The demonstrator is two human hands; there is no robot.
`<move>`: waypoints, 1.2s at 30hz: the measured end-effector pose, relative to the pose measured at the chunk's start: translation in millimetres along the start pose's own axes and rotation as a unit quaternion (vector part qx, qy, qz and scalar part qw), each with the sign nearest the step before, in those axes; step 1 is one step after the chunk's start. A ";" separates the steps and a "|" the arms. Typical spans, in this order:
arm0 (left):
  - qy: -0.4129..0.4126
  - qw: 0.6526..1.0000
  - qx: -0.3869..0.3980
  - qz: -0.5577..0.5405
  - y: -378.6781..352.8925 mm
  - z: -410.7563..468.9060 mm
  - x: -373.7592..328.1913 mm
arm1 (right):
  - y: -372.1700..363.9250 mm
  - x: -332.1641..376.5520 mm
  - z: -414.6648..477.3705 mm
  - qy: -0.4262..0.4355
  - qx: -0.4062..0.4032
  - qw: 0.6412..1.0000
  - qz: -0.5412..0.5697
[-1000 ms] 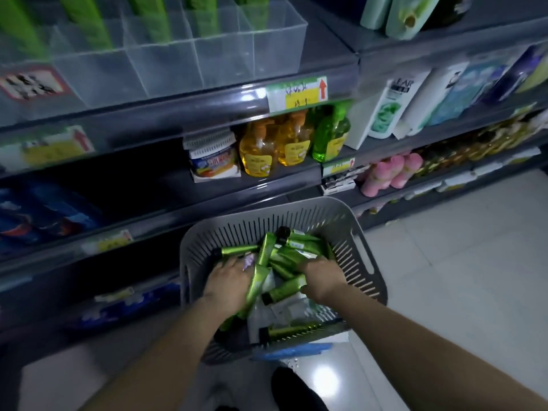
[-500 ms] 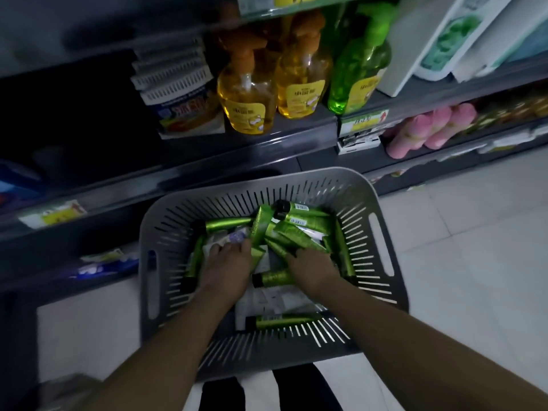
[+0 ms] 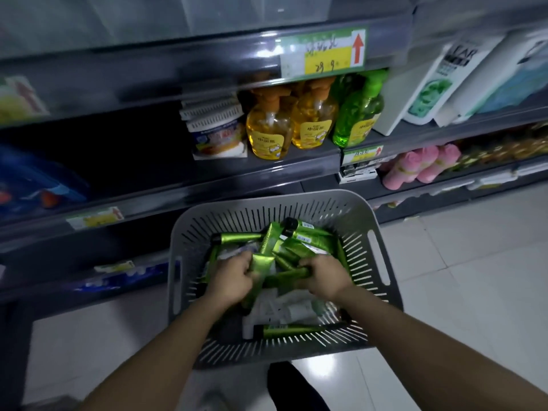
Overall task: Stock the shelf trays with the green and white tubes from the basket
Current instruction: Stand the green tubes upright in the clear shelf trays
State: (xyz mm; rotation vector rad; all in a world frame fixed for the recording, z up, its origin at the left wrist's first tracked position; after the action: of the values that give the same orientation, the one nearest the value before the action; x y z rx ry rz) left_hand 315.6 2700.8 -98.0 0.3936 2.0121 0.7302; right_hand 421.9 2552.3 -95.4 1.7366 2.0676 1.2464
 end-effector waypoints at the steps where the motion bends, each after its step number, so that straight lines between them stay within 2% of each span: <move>1: 0.009 0.997 -0.011 -0.075 10.2 -5.8 0.1 | 6.4 6.8 -4.9 -0.006 -0.014 0.999 0.044; 3: 0.009 0.988 -0.038 -0.151 36.0 -17.4 -0.7 | 18.4 27.1 -17.0 -0.002 -0.043 0.994 0.097; 6: -0.020 0.978 -0.071 -0.193 78.7 -41.7 -5.7 | 35.5 63.2 -40.3 0.019 -0.098 0.985 0.141; 10: -0.050 0.972 -0.119 -0.195 139.7 -89.9 -7.5 | 50.3 119.3 -81.8 0.057 -0.162 0.973 0.155; 14: -0.102 0.952 -0.169 -0.234 199.8 -146.1 -18.6 | 61.6 184.7 -131.3 0.116 -0.216 0.949 0.197; 18: -0.133 0.944 -0.189 -0.235 252.9 -195.4 -21.3 | 65.1 248.8 -174.5 0.181 -0.251 0.928 0.207; 26: -0.162 0.917 -0.283 -0.228 359.2 -261.2 -18.3 | 83.5 361.2 -230.6 0.319 -0.265 0.889 0.191; 36: -0.176 0.867 -0.427 -0.185 492.9 -320.4 -6.9 | 111.8 481.5 -279.6 0.451 -0.223 0.843 0.189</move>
State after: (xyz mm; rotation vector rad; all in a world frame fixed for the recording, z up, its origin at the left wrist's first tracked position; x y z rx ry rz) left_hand 38.5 2969.4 345.6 -0.3571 1.1981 1.1126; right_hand 187.2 2836.7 336.5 1.4892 1.5034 2.8200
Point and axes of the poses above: each hand's wrist, its own z-axis towards the middle knuckle, its own y-axis out of the back of the hand, x = y × z, the point moved 10 cm from there along z, towards the middle knuckle, and after that the axes turned 7 degrees about -y, right-handed, at the moved point
